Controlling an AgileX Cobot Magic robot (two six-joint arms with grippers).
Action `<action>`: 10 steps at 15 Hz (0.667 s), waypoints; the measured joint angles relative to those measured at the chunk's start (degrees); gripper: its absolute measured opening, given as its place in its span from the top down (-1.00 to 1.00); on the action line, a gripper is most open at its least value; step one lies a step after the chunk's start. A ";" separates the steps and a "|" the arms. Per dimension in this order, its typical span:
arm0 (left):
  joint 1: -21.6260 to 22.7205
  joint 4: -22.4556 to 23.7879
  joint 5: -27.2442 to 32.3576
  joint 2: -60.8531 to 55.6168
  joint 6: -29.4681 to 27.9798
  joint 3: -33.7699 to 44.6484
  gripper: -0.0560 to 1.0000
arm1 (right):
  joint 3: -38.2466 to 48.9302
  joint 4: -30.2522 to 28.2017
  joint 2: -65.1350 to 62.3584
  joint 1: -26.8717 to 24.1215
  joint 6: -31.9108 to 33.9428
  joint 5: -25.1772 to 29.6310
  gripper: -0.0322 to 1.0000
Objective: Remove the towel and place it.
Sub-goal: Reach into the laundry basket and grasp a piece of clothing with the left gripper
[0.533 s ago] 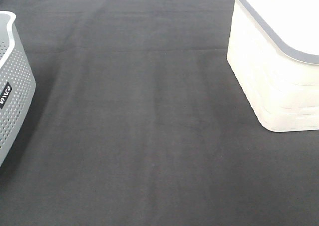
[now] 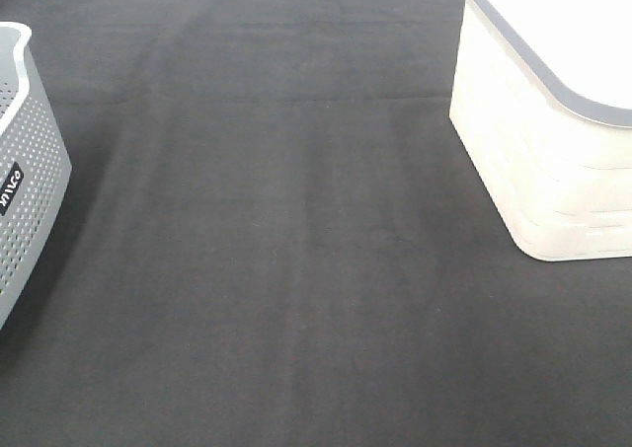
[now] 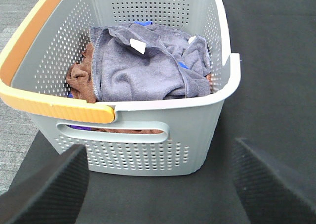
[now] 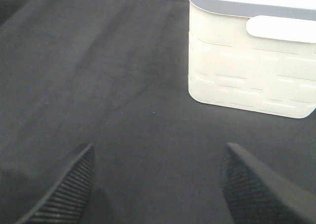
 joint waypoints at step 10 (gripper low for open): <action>0.00 0.00 0.00 0.00 0.00 0.00 -0.51 | 0.00 0.00 0.00 0.00 0.00 0.00 -0.43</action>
